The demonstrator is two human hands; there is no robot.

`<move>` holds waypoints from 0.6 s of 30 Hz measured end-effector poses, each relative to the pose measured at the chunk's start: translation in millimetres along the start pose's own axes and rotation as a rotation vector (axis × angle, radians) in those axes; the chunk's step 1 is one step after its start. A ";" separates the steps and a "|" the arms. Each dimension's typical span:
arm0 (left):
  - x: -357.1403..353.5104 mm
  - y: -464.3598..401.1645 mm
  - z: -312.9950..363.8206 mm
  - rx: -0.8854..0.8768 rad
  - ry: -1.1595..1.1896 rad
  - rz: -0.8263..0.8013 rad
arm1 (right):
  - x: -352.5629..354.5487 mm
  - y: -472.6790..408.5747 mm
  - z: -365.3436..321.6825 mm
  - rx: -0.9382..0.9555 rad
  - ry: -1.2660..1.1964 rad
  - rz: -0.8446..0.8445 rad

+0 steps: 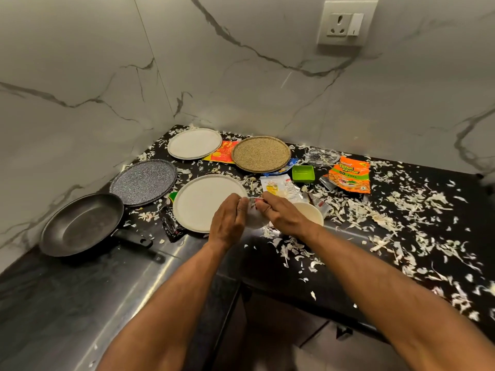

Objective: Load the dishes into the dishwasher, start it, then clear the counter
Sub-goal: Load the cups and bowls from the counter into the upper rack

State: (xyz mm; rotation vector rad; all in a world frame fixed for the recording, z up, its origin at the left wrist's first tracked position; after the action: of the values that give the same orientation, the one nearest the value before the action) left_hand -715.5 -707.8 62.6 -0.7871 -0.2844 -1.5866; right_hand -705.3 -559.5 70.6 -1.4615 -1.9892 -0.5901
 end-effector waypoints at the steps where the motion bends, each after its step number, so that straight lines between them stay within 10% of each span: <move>1: -0.5 -0.2 3.8 0.021 0.008 0.000 | -1.3 2.8 -1.3 -0.024 -0.050 0.038; 11: -24.2 7.6 33.0 0.203 0.270 0.063 | -2.8 38.6 4.5 -0.237 -0.198 0.595; 18: -59.6 30.4 55.1 0.323 0.357 -0.028 | 7.5 81.8 21.3 -0.362 -0.304 0.675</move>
State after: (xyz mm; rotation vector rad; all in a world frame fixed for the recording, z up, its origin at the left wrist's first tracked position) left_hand -669.9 -634.3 57.9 -0.2465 -0.2822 -1.6219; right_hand -633.1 -516.0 60.8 -2.4139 -1.4756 -0.4514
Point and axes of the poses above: each hand's wrist, its own y-axis away from the middle knuckle, its own x-axis out of the back of the hand, z = x × y, the point moved 4 cm from there along -y, towards the middle knuckle, and after that the axes turned 2 degrees about -z, right-handed, at the moved point
